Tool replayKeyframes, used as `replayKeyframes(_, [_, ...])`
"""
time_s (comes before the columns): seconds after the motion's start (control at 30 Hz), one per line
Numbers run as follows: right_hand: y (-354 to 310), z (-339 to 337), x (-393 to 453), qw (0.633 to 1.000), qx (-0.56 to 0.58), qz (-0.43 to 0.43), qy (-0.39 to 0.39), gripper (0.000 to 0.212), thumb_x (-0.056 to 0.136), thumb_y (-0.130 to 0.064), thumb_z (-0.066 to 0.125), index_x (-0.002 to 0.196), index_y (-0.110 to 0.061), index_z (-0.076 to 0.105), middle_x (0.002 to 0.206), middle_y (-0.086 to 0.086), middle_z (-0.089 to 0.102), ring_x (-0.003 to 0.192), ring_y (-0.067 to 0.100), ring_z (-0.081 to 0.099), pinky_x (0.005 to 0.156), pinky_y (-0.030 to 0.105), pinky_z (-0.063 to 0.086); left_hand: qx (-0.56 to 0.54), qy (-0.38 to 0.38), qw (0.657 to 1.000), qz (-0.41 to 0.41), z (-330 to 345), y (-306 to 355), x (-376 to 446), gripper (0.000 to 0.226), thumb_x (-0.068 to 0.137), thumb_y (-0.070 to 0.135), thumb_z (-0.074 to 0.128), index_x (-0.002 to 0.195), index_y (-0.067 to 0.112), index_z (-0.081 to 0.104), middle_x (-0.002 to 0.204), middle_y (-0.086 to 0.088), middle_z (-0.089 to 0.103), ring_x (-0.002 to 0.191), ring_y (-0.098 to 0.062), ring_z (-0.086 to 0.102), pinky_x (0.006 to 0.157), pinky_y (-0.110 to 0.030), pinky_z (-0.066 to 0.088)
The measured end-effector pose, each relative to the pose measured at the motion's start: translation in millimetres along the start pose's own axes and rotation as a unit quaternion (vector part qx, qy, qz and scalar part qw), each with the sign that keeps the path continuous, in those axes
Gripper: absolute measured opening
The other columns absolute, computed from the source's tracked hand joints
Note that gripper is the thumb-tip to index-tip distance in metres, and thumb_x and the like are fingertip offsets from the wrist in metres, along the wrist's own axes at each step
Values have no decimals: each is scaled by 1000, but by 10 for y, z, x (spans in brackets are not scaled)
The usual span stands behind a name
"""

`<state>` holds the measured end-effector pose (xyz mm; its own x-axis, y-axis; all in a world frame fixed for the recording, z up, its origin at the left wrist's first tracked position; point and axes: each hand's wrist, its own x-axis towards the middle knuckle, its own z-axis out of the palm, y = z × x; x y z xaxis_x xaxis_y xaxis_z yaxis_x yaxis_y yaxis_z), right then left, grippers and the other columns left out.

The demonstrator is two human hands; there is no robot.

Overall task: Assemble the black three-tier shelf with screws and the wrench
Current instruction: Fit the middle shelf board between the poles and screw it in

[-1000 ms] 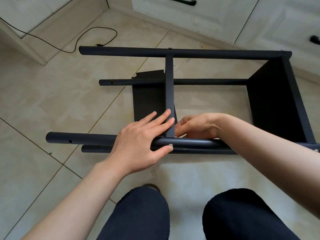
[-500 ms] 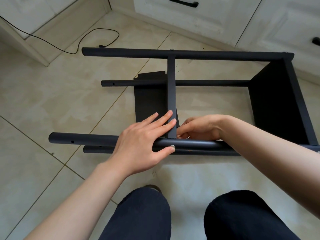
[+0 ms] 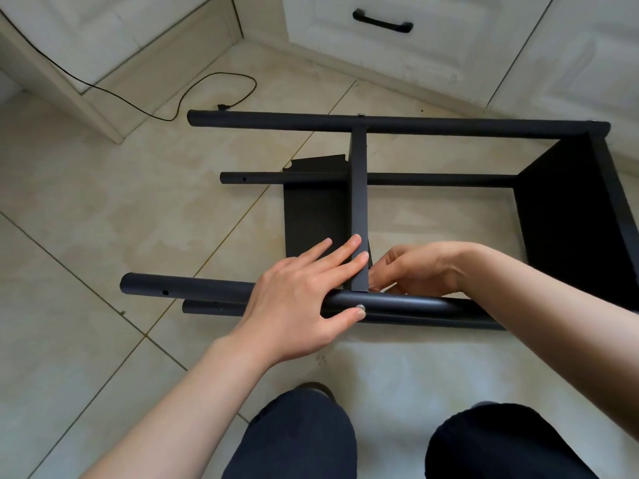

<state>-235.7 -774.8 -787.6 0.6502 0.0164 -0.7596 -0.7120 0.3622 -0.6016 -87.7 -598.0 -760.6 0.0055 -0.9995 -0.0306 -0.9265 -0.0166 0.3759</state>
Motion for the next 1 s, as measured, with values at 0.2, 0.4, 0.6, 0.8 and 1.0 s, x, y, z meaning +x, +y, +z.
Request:
replayKeyframes(0.2, [-13,79,40,999,-27,13,28,27,90,-14,65,65,-14,75,71,2,72,63,10,69,57,21,55,0,3,1000,-1,6,7,-6,70,87,67,44,153,49,26,159,35,9,152,-3,15,115,-35,34])
replayKeyframes(0.4, [-15,15,-65,999,-14,2,35,11,89,-9,65,94,-1,70,88,10,67,74,17,66,74,28,54,5,4,1000,-1,12,8,-11,70,87,69,42,152,51,24,159,36,7,152,-2,14,114,-33,33])
replayKeyframes(0.6, [-28,127,-13,999,-29,12,37,13,89,-15,66,81,-6,70,81,7,68,70,14,67,67,24,57,-1,13,1000,2,9,13,-10,70,86,68,43,152,50,26,159,35,11,151,-3,17,113,-33,36])
replayKeyframes(0.8, [-9,50,-62,1000,-5,-4,24,36,91,-8,62,58,-14,75,67,1,68,60,11,66,60,21,54,6,11,1000,3,13,12,-9,70,87,68,42,152,51,24,159,34,10,152,-3,16,112,-34,36])
replayKeyframes(1.0, [-21,120,-1,999,-30,13,35,35,89,-14,65,55,-17,73,69,0,69,64,11,67,66,24,55,5,14,1000,3,16,9,-14,69,87,68,43,152,51,26,159,35,10,151,-2,17,112,-33,35])
